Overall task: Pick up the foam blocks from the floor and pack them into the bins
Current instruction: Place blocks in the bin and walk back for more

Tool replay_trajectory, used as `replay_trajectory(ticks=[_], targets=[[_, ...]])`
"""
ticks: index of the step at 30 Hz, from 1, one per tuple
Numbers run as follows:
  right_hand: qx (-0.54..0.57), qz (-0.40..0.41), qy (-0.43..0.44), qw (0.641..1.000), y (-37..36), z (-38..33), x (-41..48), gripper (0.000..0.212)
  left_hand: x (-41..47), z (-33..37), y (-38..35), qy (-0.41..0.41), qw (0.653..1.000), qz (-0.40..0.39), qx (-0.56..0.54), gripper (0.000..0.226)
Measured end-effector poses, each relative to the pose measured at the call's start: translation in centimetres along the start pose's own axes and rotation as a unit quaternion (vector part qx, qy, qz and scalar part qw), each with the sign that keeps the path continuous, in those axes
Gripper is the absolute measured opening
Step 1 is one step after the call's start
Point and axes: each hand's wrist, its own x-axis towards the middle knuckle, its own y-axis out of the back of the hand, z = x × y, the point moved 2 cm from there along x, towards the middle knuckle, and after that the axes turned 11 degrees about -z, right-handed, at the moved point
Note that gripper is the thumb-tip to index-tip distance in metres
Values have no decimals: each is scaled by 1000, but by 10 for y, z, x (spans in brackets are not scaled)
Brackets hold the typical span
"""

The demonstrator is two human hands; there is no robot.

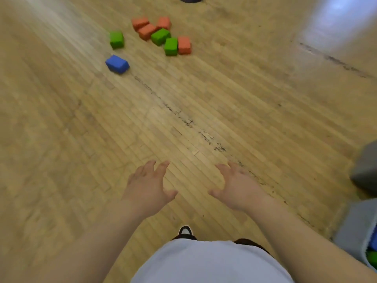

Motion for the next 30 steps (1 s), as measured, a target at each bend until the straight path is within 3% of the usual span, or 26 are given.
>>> replay_trajectory(ticks=[8,15,23,30], targets=[[-83,-32,60,994,76,-65,98,91,51,-59,33,80,993,-16,-91,94],[-129,-54,106,985,173,-72,204,89,147,-64,102,137,971,-5,-194,95],[-220,-65,126,965,338,-86,313,88,246,-41,211,188,959,29,-208,93],[-205,-62,148,965,420,-150,409,89,331,-96,281,213,951,28,-221,92]])
